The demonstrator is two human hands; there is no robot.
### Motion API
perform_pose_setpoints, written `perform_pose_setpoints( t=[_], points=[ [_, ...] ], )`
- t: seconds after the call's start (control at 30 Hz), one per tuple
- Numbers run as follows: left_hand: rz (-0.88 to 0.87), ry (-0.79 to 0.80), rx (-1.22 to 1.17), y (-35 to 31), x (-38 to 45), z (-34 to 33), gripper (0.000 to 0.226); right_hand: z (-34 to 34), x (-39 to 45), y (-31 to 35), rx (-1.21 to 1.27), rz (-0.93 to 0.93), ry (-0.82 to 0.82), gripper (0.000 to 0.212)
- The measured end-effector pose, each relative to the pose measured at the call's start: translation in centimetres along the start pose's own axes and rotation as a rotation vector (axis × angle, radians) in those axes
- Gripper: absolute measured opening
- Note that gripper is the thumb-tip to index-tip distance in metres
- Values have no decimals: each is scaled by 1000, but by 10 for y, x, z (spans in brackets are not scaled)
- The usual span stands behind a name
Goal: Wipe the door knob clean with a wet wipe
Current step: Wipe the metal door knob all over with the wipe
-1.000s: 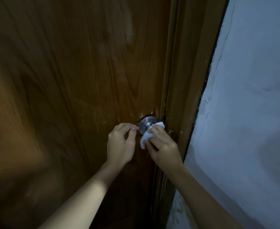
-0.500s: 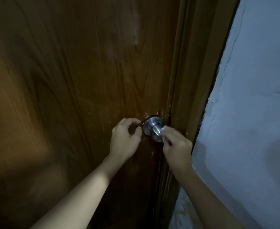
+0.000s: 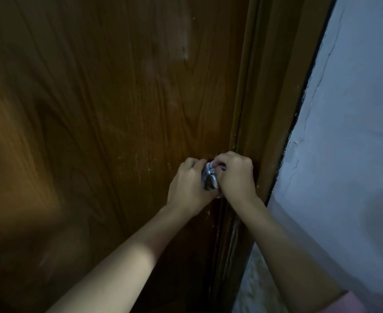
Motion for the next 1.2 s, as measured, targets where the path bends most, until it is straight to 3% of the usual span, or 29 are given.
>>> perform_pose_setpoints(
  t=[0.2,0.37,0.47,0.63,0.93,1.2],
  points=[
    [-22,29,36,1,3,1,69,-4,10,11,-163,-289,97,12],
    [-29,13,65,3,5,2,70,-4,5,3,-44,-296,102,19],
    [-37,22,71,4,8,2,61,-14,-5,1,-99,-263,63,20],
    [-38,23,121,3,17,1,52,-29,-21,-6,56,-314,-4,29],
    [-99,52,141,4,13,3,54,-25,-29,-6,48,-242,-36,26],
    [-125,50,157,0,11,6,50,-17,-31,-3,100,-291,-31,26]
  ],
)
Point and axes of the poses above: each hand's wrist, its own x-axis towards the middle knuckle, its own z-axis out of the back of the hand, y = z × x, the point moved 1 cm from there along x, towards the middle knuckle, and after that the axes turned 6 degrees about -y, right-handed, at the moved point
